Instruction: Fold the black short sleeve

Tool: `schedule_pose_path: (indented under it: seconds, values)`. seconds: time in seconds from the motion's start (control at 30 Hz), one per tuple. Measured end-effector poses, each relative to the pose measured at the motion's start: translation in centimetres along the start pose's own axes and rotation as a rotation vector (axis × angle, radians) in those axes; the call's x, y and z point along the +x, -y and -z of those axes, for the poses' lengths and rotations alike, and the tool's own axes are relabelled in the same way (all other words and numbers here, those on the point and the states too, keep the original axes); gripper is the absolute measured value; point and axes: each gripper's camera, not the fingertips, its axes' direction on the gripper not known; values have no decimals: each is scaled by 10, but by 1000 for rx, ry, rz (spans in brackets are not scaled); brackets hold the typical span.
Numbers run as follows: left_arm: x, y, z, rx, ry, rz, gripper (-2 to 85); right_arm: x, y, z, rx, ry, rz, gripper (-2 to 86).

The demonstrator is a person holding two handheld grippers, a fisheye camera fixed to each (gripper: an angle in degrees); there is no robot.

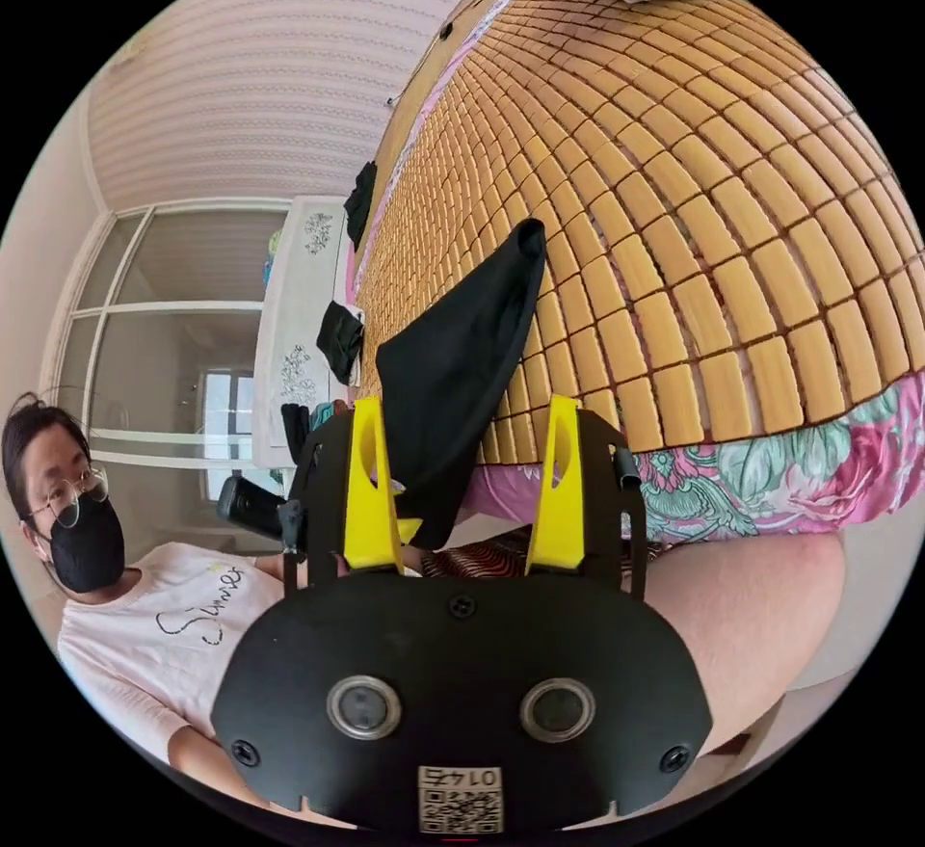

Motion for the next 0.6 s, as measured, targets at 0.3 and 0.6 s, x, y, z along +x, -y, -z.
schedule_pose_path:
  seconds: [0.3, 0.6]
  values:
    - [8, 4, 18, -6, -28, -74, 1, 52, 15, -2, 195, 119, -76, 45]
    - [23, 40, 31, 146, -68, -85, -1, 4, 21, 62, 235, 44, 111, 29]
